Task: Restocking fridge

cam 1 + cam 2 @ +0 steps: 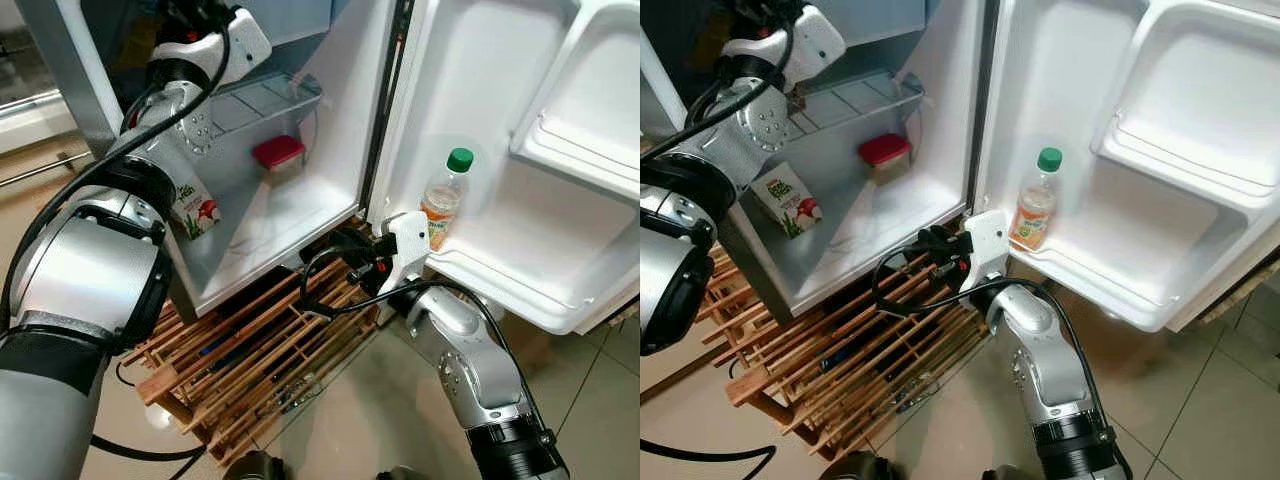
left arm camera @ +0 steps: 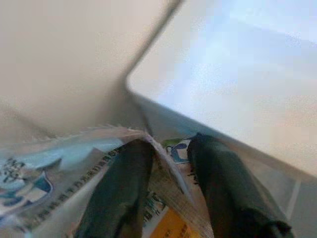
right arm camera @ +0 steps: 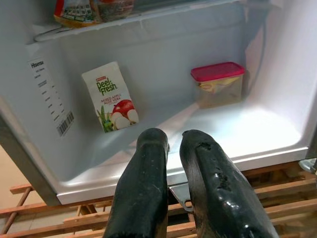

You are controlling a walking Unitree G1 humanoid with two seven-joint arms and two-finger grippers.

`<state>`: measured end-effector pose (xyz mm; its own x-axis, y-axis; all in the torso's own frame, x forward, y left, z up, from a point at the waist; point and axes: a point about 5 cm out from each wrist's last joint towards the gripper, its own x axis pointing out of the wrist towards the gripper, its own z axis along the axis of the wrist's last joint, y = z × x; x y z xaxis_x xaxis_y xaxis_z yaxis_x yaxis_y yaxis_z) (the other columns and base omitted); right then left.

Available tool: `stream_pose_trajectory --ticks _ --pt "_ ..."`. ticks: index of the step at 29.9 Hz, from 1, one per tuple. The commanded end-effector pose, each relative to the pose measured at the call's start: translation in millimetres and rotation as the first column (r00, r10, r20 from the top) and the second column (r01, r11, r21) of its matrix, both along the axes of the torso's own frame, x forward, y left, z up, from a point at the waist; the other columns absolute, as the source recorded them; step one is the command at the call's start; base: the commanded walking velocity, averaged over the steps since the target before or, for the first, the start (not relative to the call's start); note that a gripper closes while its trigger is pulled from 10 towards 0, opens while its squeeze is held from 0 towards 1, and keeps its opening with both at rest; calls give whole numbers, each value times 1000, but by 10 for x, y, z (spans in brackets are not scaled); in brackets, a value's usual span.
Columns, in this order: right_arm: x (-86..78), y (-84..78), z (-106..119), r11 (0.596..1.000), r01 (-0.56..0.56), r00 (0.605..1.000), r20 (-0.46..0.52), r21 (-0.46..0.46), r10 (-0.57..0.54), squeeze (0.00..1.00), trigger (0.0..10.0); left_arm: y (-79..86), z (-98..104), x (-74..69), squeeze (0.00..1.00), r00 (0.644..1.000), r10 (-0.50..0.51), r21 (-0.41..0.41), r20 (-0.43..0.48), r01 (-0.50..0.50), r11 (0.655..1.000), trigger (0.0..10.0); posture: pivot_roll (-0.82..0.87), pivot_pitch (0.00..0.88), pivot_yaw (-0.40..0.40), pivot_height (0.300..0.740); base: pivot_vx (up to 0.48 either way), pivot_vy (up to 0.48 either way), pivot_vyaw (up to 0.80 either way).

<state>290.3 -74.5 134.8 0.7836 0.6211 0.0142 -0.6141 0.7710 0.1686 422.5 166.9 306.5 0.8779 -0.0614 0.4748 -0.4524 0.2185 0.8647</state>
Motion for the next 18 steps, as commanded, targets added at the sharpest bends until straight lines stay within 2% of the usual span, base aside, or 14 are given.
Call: stream_pose_trajectory --ticks 1,2,3,6,10,11,12,13,14,15,16,17,18 --pt "-20 -12 7 1000 4 1000 7 -7 -4 0 10000 -60 75 5 1000 1000 -8 61 5 7 998 10000 -120 0 -17 714 0 0 0" --pt "-19 -10 10 1000 2 1000 8 -8 -2 0 10000 -62 -43 21 1000 998 5 78 -64 0 997 10000 -118 0 -19 714 0 0 0" --pt "-18 -9 11 1000 2 1000 8 -9 -2 0 10000 -55 -109 26 1000 995 20 102 -95 -10 995 10000 -116 0 -22 714 0 0 0" --pt "-19 -4 9 1000 0 1000 8 -11 0 0 10000 -28 -240 26 1000 989 37 123 -145 -19 992 10000 -117 0 -22 714 0 0 0" --pt "-27 -1 2 1000 -2 1000 7 -14 2 0 10000 15 -394 14 1000 980 32 95 -194 -14 995 10000 -119 0 -21 714 0 0 0" --pt "-25 -4 2 1000 0 1000 7 -14 0 0 10000 29 -411 14 1000 978 25 46 -208 -15 999 10000 -119 0 -21 714 0 0 0" --pt "-25 -4 2 1000 0 1000 7 -14 0 0 10000 29 -411 14 1000 978 25 46 -208 -15 999 10000 -119 0 -21 714 0 0 0" --pt "-13 -16 4 1000 9 1000 7 -16 -9 0 10000 62 -431 14 1000 972 1 -86 -236 -22 996 10000 -121 0 -22 714 0 0 0" --pt "-6 -20 7 1000 13 1000 7 -15 -13 0 10000 86 -449 16 1000 965 -29 -213 -260 -28 977 10000 -121 0 -23 714 0 0 0" --pt "-6 -20 7 1000 13 1000 7 -15 -13 0 10000 86 -449 16 1000 965 -29 -213 -260 -28 977 10000 -121 0 -23 714 0 0 0" --pt "-3 -22 8 1000 14 1000 7 -15 -14 0 10000 118 -469 17 1000 959 -42 -290 -281 -43 956 10000 -121 0 -22 714 0 0 0" --pt "-2 -25 10 1000 16 1000 8 -16 -15 0 10000 116 -478 18 1000 953 -67 -322 -296 -34 946 10000 -121 0 -24 714 0 0 0" --pt "-4 -26 9 1000 16 1000 7 -16 -16 0 10000 74 -452 21 1000 956 -51 -218 -290 -14 976 10000 -119 0 -26 714 0 0 0"
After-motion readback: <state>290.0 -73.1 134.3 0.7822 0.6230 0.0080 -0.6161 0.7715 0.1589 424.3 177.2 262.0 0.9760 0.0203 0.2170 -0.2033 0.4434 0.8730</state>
